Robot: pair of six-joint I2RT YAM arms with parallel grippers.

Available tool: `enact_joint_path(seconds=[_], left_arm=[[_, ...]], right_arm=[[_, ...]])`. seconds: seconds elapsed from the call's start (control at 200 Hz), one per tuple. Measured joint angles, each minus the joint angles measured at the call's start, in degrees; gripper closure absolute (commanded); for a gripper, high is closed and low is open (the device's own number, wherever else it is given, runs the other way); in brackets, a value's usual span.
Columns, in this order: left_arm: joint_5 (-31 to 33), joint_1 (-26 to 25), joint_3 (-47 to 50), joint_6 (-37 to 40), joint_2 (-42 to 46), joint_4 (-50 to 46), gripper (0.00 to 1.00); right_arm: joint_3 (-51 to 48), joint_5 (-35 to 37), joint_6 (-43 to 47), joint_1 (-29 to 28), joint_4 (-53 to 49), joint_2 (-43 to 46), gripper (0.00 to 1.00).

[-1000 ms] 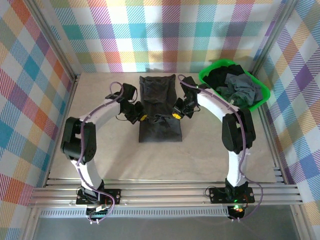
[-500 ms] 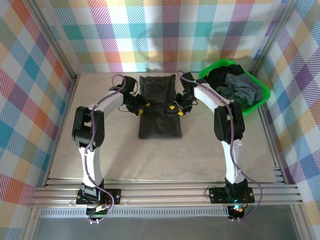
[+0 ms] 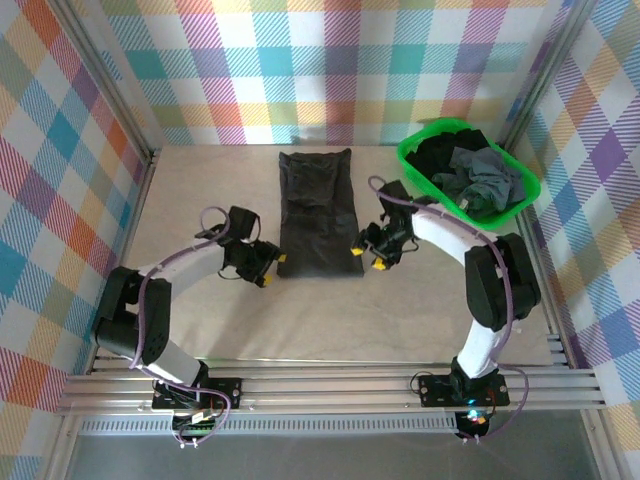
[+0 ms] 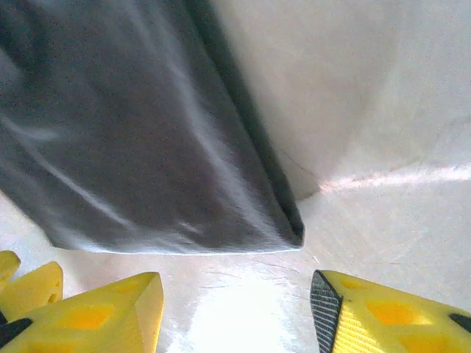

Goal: Fold and stack the t-shirts

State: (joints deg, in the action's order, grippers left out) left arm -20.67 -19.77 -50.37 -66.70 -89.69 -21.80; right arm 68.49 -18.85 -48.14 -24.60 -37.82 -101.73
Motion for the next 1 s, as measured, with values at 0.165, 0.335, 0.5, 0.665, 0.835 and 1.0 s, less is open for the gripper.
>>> enact_joint_path(seconds=[0.165, 0.335, 0.5, 0.665, 0.835, 1.0], left_arm=[[-0.26, -0.94, 0.98, -3.19, -4.42, 5.95, 0.55], [-1.29, -0.59, -1.44, -2.99, -8.15, 5.46, 0.75], [-1.07, -0.63, -4.63, -2.01, -10.95, 5.70, 1.00], [0.31, 0.07, -8.33, -0.74, -11.21, 4.90, 1.00], [0.35, 1.99, -17.09, 0.55, -10.03, 0.87, 1.00], [0.22, 2.69, -20.33, 0.81, -3.34, 0.33, 1.00]], right_arm=[[-3.61, -2.75, -2.47, -0.61, 2.91, -3.48, 0.48], [-0.68, -4.04, -3.34, -0.48, 2.67, -7.30, 0.62], [2.58, -4.20, -3.54, -0.39, 4.04, -10.34, 0.94], [6.45, -2.64, -3.67, -0.39, 2.97, -10.73, 1.00], [15.98, -0.02, -2.95, -0.07, -0.44, -9.14, 1.00], [19.76, 0.37, -2.19, 0.24, -1.66, -3.45, 1.00]])
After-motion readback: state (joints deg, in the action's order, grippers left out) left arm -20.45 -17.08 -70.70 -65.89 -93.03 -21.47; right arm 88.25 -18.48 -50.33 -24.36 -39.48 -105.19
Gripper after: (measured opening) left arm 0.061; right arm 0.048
